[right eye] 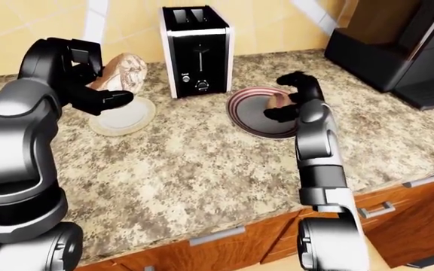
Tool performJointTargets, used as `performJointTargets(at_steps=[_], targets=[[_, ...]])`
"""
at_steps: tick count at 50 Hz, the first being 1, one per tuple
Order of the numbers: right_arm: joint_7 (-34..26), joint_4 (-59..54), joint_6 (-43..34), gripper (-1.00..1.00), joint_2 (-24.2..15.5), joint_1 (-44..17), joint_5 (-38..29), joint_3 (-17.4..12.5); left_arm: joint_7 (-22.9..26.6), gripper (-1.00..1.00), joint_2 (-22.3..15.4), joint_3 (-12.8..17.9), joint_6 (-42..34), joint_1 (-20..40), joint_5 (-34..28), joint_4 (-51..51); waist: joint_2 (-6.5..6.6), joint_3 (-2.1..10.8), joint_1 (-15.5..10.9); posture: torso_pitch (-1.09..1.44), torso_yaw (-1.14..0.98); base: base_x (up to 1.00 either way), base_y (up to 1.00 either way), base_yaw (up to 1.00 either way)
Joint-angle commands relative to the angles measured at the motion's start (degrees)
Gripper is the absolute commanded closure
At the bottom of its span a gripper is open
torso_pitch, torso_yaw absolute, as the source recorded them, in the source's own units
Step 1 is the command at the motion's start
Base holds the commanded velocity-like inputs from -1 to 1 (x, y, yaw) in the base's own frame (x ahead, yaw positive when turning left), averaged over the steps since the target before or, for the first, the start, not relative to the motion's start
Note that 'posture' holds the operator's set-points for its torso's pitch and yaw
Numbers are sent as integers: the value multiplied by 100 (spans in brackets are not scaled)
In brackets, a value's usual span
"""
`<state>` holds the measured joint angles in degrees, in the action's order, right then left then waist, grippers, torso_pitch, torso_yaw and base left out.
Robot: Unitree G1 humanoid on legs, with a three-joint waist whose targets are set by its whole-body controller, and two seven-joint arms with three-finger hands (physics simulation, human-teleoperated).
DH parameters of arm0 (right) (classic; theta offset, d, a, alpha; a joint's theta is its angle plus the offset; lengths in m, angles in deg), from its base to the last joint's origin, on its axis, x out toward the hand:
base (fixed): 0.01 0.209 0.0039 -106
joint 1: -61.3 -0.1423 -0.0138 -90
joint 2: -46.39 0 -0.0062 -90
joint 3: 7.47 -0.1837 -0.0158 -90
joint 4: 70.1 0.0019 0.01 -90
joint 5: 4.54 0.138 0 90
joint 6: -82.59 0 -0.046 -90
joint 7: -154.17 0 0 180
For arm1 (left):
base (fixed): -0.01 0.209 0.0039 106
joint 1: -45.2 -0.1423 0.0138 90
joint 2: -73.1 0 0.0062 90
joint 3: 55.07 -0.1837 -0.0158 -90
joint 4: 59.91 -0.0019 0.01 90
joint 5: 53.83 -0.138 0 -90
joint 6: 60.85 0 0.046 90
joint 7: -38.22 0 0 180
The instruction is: Place all breads on the cutting board.
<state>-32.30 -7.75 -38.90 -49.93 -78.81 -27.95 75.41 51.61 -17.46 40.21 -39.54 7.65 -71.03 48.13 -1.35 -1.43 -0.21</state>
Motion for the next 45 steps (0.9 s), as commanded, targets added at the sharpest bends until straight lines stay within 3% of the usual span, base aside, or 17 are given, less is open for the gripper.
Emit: performJointTargets(at_steps=[1,3,4,5,16,26,41,42,45], targets=[[-53,-231,154,-22,-1,-127,-70,29,-26,100,-38,56,154,186,-13,173,12,120,-1,0,0,0,0,0],[0,-416,284,-18,0,-175,-149,43,-26,100,-37,65,127,196,7,195,9,124,2,0,0,0,0,0],[157,-701,480,25,-12,-314,-231,71,15,100,-49,78,37,182,29,311,5,127,2,0,0,0,0,0],[174,-771,520,33,-14,-363,-252,62,14,100,-54,86,28,186,43,317,7,129,1,0,0,0,0,0],[-74,-125,241,84,-189,-511,-476,-25,28,100,-125,51,-167,279,90,464,-1,104,-18,0,0,0,0,0],[-797,1550,-717,100,-430,-562,-628,-181,156,100,-237,35,-492,368,30,765,14,36,-21,0,0,0,0,0],[-1660,3621,-1910,100,-308,-441,-800,-156,484,100,-631,239,-1243,225,83,1799,46,-58,9,0,0,0,0,0],[-1672,3645,-1922,100,-290,-438,-801,-150,479,100,-640,236,-1259,224,93,1820,79,73,12,0,0,-10,0,0],[-1716,3668,-1918,100,-257,-430,-804,-127,468,100,-665,251,-1293,243,125,1846,143,122,4,0,0,-19,0,0]])
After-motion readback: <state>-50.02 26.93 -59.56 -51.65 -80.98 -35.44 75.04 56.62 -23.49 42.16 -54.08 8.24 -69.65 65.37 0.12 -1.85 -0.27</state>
